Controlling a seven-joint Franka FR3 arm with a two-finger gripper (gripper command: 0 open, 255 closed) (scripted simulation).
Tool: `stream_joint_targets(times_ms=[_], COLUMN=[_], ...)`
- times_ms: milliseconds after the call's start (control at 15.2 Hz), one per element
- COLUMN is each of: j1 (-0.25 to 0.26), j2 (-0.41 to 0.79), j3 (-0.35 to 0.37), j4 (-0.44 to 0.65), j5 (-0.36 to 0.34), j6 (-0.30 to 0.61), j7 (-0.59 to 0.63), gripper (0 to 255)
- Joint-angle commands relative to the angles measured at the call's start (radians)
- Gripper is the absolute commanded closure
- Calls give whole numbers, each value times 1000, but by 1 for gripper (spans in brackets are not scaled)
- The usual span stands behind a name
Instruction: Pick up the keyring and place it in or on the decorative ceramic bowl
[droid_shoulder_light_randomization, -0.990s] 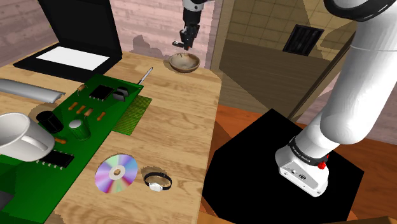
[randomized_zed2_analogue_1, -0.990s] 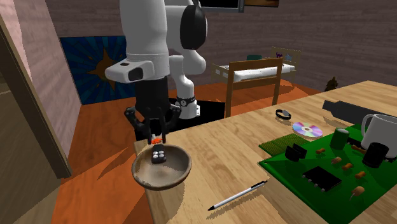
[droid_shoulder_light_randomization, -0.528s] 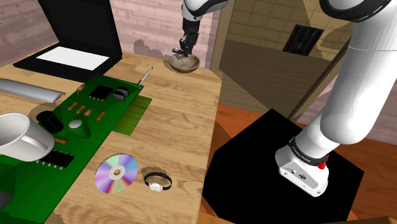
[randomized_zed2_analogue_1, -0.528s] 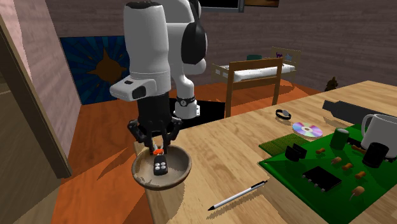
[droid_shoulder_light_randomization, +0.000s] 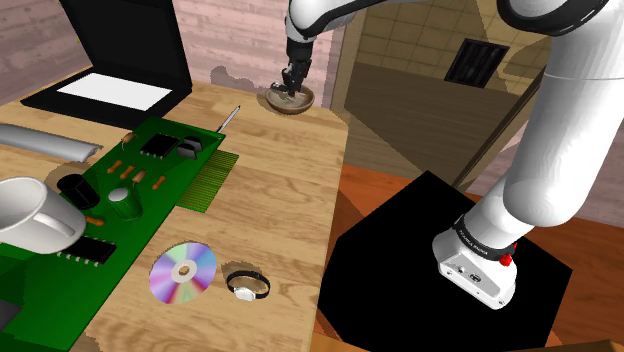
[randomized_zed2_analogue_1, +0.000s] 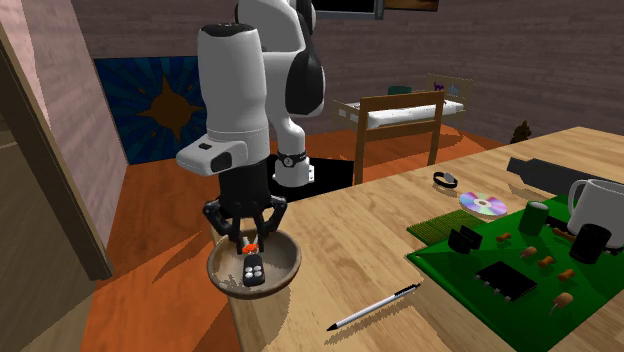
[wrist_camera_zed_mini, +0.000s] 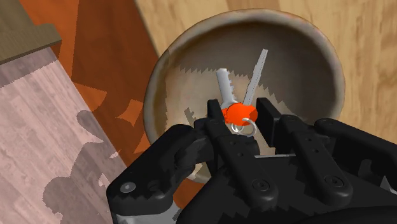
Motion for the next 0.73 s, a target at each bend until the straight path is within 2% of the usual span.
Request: stream_joint_targets(times_ms=[0,132,198,528,660], j1=[0,0,0,0,-1], j2=[0,0,0,0,-27], j3=[0,0,0,0,2], j4=[0,0,0,0,29], j5=[0,0,0,0,4], j6=[0,0,0,0,-55], j7=[0,0,0,0,-3], gripper=[255,255,0,0,0])
